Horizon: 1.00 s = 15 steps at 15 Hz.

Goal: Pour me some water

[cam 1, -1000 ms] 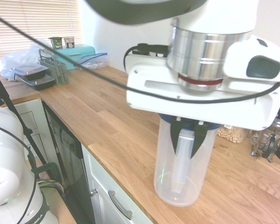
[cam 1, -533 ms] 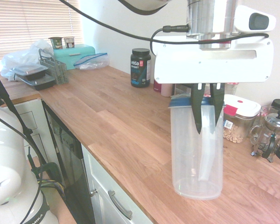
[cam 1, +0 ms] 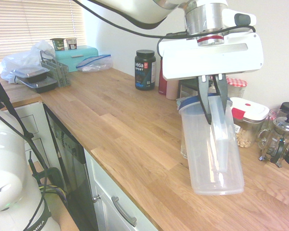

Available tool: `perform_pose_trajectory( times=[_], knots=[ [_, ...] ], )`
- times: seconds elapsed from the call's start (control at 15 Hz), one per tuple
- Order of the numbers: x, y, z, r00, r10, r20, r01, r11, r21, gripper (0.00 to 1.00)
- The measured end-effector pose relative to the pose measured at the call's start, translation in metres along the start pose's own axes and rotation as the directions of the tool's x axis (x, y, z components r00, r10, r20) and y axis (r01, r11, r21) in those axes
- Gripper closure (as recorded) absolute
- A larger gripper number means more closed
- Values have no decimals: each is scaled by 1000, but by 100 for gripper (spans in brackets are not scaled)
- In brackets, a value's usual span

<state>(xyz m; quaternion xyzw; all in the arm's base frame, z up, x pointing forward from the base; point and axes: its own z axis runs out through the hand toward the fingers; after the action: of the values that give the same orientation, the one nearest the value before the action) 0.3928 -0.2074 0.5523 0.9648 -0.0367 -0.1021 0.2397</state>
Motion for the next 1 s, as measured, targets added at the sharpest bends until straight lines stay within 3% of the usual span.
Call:
perform_pose_trajectory(
  times=[0.27, 0.67, 0.8, 1.0],
  knots=[
    [5, -2, 2, 999, 7, 40, -3, 995, -96, 100],
    [10, -6, 2, 999, 8, 44, -2, 993, -115, 100],
    [7, 7, 1, 999, 30, 37, -26, 994, -105, 100],
    [-12, 44, -3, 994, 108, -27, -107, 994, 22, 100]
  ],
)
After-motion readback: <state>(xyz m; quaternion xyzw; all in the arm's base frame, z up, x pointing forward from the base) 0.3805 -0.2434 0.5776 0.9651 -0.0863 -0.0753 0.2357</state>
